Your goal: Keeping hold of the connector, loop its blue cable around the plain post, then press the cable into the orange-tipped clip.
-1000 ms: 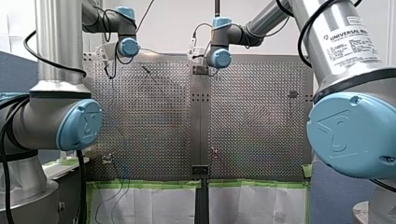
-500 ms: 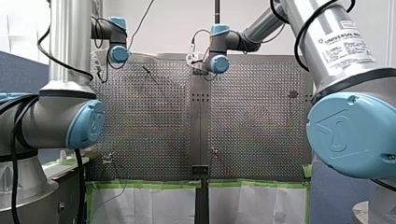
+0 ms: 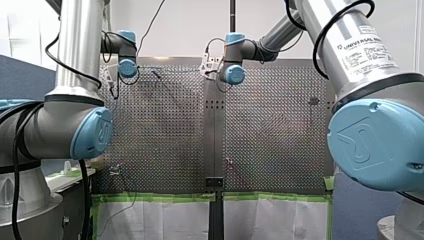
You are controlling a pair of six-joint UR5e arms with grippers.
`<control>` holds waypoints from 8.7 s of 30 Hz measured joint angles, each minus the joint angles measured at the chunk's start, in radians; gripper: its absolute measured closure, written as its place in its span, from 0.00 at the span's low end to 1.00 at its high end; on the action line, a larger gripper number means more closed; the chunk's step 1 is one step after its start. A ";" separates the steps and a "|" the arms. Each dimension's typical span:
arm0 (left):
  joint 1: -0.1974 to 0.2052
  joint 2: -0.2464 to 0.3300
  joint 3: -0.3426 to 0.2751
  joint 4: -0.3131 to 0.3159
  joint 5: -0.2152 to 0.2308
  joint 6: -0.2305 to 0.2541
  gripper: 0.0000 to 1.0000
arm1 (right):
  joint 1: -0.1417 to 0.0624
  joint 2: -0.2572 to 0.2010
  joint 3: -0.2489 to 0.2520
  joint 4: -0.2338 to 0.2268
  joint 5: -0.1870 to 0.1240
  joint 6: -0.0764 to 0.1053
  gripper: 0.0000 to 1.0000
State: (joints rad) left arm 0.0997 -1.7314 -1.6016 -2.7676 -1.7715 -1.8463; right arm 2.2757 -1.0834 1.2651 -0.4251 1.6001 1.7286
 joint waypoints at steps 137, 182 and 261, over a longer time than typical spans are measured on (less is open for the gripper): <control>-0.058 -0.128 -0.057 0.023 0.018 -0.055 0.00 | -0.086 0.864 0.455 -0.699 0.216 0.097 1.00; -0.041 -0.128 -0.056 0.021 0.001 -0.076 0.00 | -0.140 0.442 0.740 -0.688 0.161 0.020 1.00; 0.018 -0.130 -0.165 -0.019 0.063 -0.308 0.00 | -0.189 0.405 0.810 -0.965 0.145 0.009 1.00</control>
State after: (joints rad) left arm 0.1176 -1.8609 -1.7665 -2.7868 -1.7083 -2.1545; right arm 2.0866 -0.6782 2.0749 -1.3902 1.7450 1.7377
